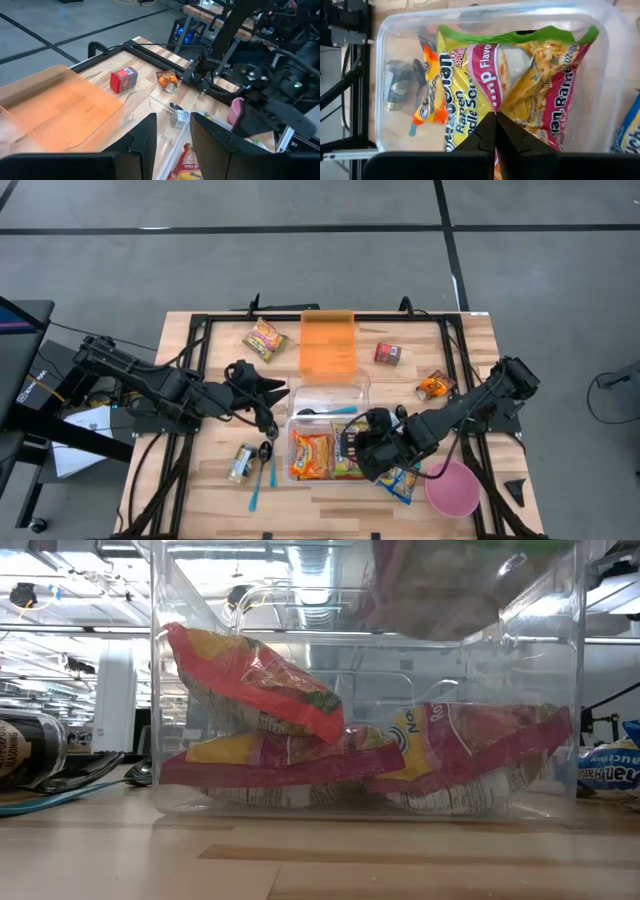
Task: Pick & Place Food Item
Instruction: Put the green noodle pack into the white transparent bin
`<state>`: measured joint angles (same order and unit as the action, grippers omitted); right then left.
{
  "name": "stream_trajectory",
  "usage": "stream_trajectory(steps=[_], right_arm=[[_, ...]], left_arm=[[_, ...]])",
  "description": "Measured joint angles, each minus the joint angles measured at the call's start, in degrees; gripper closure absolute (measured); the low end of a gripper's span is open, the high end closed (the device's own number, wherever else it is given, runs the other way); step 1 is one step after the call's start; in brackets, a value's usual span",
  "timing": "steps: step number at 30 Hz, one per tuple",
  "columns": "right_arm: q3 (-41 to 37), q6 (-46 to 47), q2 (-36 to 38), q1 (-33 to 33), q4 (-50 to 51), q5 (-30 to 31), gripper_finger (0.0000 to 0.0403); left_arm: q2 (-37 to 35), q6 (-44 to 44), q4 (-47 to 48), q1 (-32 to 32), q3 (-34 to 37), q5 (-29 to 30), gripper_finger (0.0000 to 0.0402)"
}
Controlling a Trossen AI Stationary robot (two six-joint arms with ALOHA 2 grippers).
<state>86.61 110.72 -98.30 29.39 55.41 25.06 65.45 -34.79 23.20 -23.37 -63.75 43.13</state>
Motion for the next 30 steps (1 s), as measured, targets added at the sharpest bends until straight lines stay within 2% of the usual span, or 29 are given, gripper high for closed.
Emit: stream_trajectory(steps=[11, 23, 26, 30], right_arm=[[-0.02, -0.83, -2.29, 0.07, 0.46, -4.0, 0.0403], [-0.02, -1.2, -2.31, 0.17, -0.02, -3.39, 0.0402], [-0.02, -1.2, -2.31, 0.22, -0.12, -2.81, 0.0394], [-0.02, -1.2, -2.31, 0.26, 0.81, -2.71, 0.0362]], left_arm=[[0.0, -0.02, 1.08, -0.72, 0.0, 0.0, 0.0289], [0.0, -0.17, 1.27, -0.72, 0.0, 0.0, 0.0289], [0.0, -0.2, 1.27, -0.75, 0.0, 0.0, 0.0289], [0.0, -0.2, 1.25, -1.35, 0.0, 0.01, 0.0289]])
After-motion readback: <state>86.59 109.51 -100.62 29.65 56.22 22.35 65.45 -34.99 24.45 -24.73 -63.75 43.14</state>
